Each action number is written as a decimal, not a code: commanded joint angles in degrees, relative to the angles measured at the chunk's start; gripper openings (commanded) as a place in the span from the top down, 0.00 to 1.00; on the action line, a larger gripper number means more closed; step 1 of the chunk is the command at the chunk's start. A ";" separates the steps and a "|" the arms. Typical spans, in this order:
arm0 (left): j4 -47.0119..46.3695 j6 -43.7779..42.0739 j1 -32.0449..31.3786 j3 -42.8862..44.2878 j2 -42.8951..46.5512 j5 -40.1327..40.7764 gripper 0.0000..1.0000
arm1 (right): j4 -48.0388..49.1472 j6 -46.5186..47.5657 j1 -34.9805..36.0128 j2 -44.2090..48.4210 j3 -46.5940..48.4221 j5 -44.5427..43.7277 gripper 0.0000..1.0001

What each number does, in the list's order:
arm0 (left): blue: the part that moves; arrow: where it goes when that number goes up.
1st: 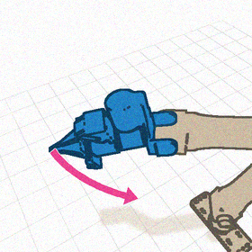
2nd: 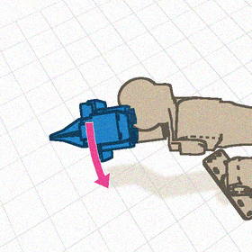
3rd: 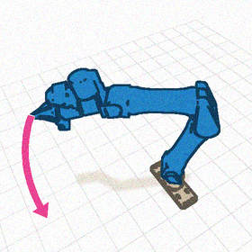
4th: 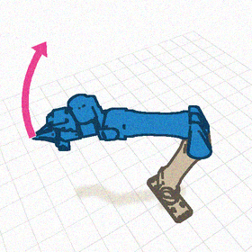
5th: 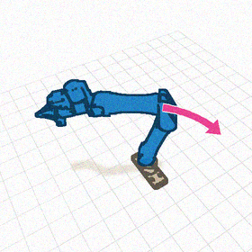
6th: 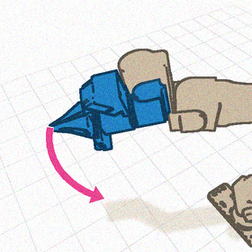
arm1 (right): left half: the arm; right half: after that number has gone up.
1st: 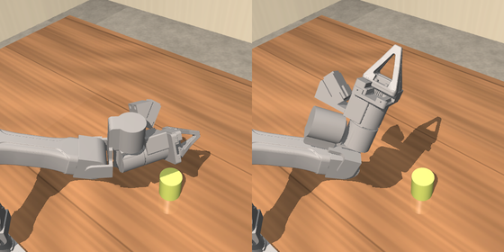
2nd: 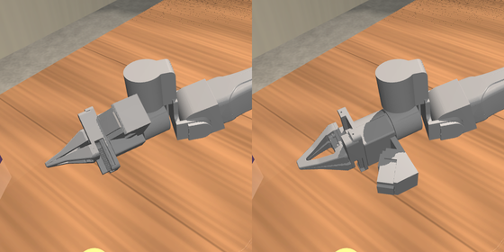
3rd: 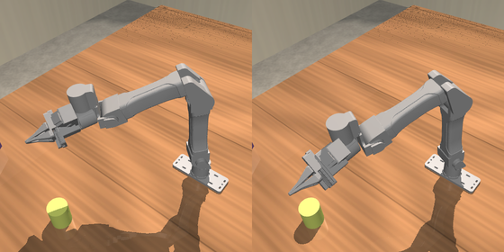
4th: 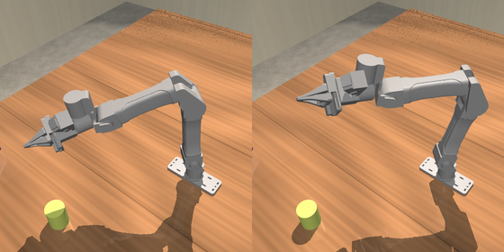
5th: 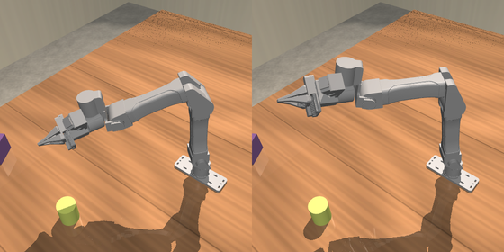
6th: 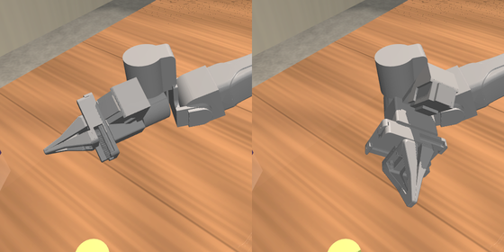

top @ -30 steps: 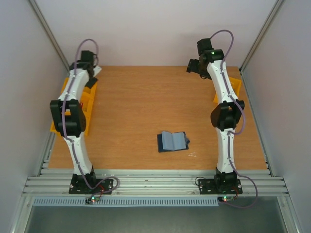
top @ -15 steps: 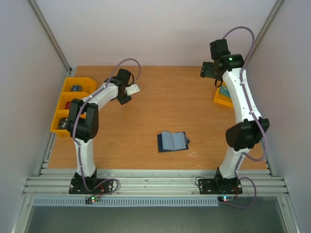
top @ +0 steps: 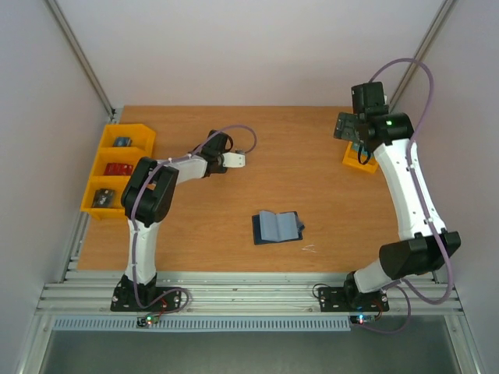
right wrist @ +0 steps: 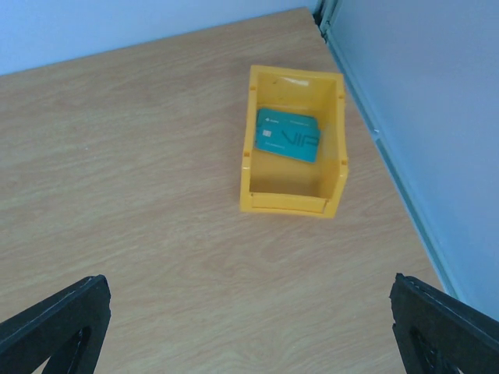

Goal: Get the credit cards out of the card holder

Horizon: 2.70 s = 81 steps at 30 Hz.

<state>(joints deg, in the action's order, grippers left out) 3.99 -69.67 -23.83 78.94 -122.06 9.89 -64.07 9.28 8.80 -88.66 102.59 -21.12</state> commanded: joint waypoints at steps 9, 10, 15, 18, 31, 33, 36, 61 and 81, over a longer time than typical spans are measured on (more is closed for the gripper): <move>25.31 11.13 -1.13 8.96 1.02 -10.40 0.01 | 2.40 3.08 -0.18 10.43 -5.65 -0.83 0.02; 27.71 12.72 -1.13 9.49 2.88 -11.83 0.01 | 2.98 3.60 -0.18 11.17 -5.46 0.06 0.02; 32.25 26.83 0.98 9.86 16.38 -21.11 0.01 | 8.64 6.96 -0.16 15.78 -4.56 9.21 0.02; 26.24 43.69 5.64 8.05 23.42 -21.10 0.00 | 14.69 10.41 -0.18 20.25 -7.77 15.47 0.02; 7.47 74.25 15.05 -29.16 58.44 -1.91 0.01 | 61.72 15.08 -0.18 53.28 -63.76 2.10 0.02; 0.10 76.20 15.05 -36.47 61.79 3.35 0.01 | 65.51 16.12 -0.18 54.18 -70.73 3.76 0.01; -14.00 75.20 15.31 -47.57 64.63 2.27 0.01 | 69.56 14.30 -0.18 51.10 -77.08 5.71 0.01; -57.30 72.17 24.80 -57.46 33.41 -7.09 0.01 | 127.24 16.85 -10.62 -2.97 -86.18 20.51 0.01; -54.74 69.87 24.80 -55.70 32.68 -12.30 0.01 | 111.58 16.62 -11.35 -2.49 -78.33 23.32 0.02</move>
<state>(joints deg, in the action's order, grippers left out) -47.35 1.65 0.75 21.17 -88.90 0.36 47.83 26.59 -2.20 -92.12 23.38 2.11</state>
